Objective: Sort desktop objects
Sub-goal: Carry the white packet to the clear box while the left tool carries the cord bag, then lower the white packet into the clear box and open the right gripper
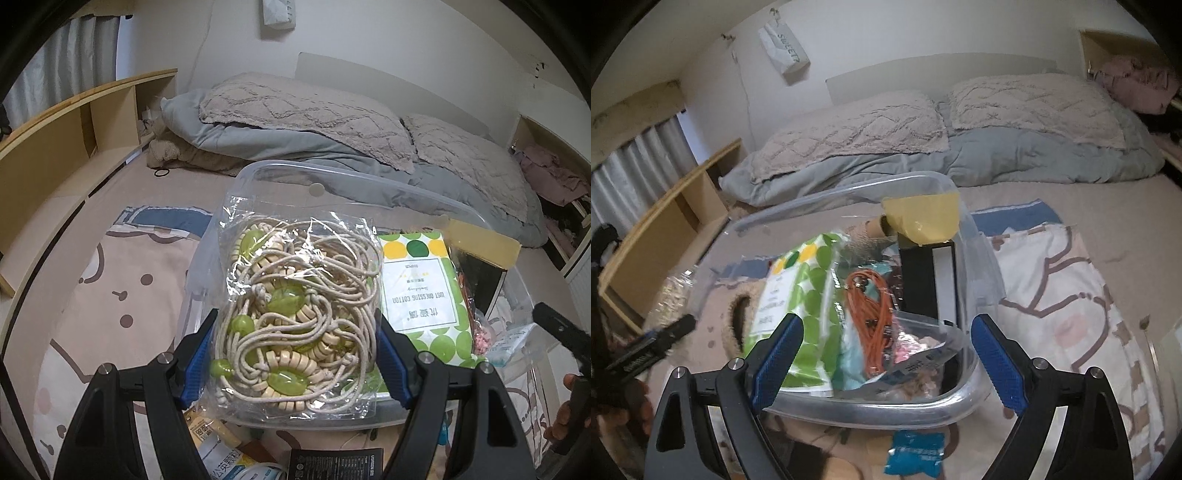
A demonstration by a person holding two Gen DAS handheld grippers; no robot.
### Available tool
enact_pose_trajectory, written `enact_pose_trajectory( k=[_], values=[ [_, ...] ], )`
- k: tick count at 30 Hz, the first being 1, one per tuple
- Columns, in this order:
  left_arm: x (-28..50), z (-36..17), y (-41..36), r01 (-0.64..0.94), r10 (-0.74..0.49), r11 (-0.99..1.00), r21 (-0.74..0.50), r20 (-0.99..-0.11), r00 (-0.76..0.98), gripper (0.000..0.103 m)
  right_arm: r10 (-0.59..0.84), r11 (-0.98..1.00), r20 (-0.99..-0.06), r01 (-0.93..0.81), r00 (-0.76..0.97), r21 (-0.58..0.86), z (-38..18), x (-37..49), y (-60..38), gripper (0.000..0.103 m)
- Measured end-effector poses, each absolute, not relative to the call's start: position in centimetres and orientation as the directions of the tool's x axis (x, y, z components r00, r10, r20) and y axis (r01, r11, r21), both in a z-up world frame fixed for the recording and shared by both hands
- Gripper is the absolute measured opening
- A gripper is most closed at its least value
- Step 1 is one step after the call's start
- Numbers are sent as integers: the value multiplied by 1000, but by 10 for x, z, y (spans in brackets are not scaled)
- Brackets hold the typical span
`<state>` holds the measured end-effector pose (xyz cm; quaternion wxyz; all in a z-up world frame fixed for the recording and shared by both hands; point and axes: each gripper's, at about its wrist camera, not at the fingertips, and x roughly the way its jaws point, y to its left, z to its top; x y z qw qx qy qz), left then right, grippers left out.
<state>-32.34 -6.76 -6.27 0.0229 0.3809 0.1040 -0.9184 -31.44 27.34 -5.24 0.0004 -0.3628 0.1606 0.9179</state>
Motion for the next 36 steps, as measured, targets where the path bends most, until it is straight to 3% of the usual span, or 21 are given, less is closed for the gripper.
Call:
enact_pose_trajectory(
  k=[6,11,17,28,31,36],
  values=[
    [-327,-66,-65,118,39,-978,-171,-708,-705,76,-154,-940,-689,-111,-708,324,-48,-314,277,92],
    [-328,-65,-64,114,40,-979,-168,-707,-706,76,-124,-955,-759,-132,-639,267,-55,-317,278,53],
    [-327,-65,-63,113,38,-980,-166,-706,-707,76,-134,-963,-806,-114,-577,242,-64,-322,276,34],
    [-332,-67,-66,100,44,-982,-163,-701,-711,76,-206,-954,-816,-73,-540,290,-84,-364,255,32],
    [-337,-69,-67,99,48,-981,-167,-702,-711,76,-178,-970,-831,-45,-526,237,-91,-370,244,32],
    [-344,-75,-69,103,79,-972,-211,-706,-704,76,-284,-941,-770,9,-572,340,-80,-362,248,32]
  ],
)
